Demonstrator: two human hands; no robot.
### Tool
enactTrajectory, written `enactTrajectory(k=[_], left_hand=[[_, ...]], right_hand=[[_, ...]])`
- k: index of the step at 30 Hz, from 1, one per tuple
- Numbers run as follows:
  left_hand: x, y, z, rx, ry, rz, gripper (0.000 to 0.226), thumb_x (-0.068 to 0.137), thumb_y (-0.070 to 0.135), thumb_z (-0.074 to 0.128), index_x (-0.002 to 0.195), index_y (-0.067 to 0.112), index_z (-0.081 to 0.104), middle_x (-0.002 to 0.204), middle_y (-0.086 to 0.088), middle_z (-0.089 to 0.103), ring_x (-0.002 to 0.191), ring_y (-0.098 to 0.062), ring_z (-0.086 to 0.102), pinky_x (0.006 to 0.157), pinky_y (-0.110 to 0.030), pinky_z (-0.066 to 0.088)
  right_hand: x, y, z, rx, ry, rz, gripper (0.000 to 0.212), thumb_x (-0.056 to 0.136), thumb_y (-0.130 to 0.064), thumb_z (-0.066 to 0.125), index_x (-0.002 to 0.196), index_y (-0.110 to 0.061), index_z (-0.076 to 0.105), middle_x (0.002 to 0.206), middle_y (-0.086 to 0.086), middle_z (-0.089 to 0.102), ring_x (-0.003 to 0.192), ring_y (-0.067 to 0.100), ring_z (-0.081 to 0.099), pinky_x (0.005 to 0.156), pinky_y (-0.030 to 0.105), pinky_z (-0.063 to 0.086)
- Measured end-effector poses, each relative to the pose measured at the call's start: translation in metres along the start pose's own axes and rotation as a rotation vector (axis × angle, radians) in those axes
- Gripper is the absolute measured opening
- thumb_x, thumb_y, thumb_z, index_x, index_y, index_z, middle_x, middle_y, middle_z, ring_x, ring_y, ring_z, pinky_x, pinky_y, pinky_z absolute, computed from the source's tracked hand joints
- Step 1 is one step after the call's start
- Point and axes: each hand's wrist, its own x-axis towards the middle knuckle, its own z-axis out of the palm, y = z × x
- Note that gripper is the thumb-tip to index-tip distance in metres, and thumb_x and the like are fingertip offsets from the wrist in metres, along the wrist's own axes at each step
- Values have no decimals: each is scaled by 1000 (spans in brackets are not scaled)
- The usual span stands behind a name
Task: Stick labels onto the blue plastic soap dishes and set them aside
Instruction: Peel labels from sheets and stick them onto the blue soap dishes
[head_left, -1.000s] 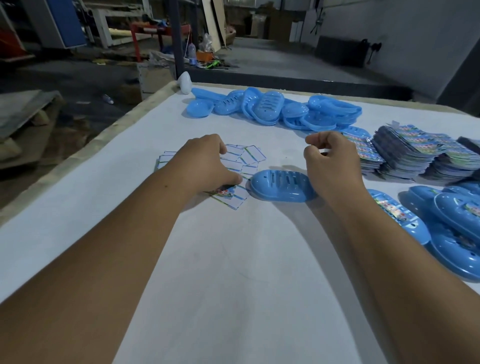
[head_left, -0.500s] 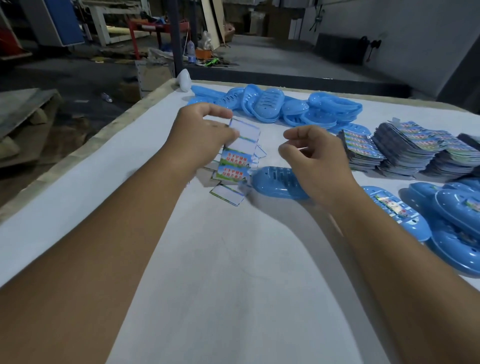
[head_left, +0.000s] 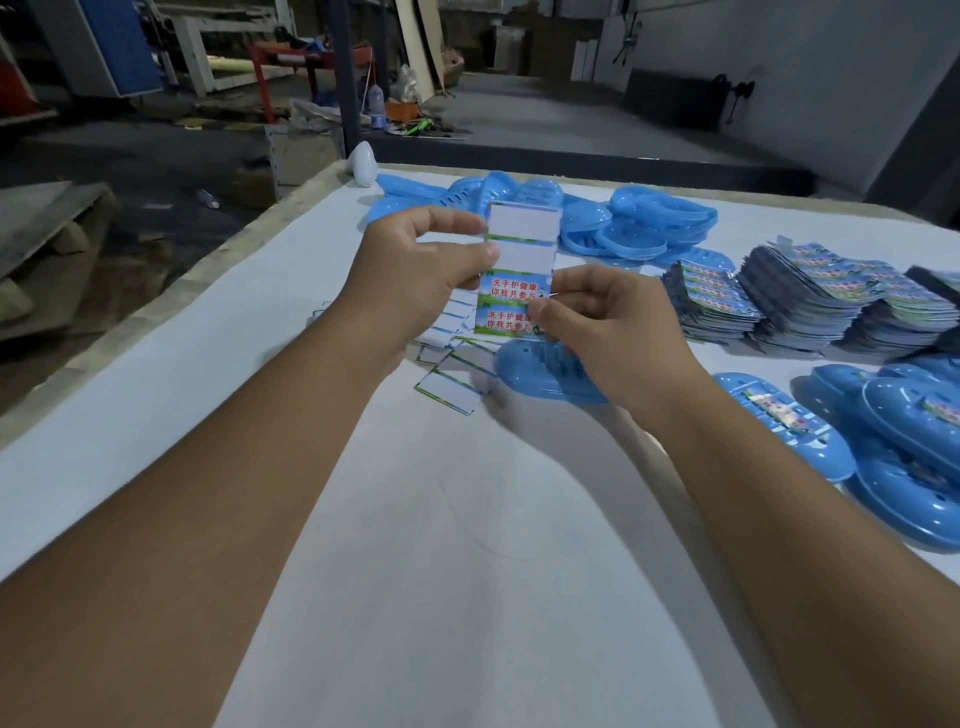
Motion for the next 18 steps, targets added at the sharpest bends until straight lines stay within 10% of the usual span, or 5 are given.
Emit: enactTrajectory(k=[14, 18], left_hand=[[-12, -1, 8, 171, -158, 38, 28, 84, 14, 79, 103, 29, 65, 80, 8, 78, 80, -9, 74, 71, -29, 56], [-15, -1, 11, 176, -209, 92, 28, 84, 15, 78, 104, 27, 64, 79, 10, 78, 75, 0, 71, 76, -26, 50]], right_hand=[[6, 4, -10, -175, 252, 15, 22, 88, -27, 80, 106, -24, 69, 83, -11, 76, 66, -5, 67, 57, 12, 47], [5, 4, -9, -373, 232, -77, 16, 85, -38, 79, 75, -27, 71, 64, -19, 65, 51, 1, 50, 56, 23, 39]])
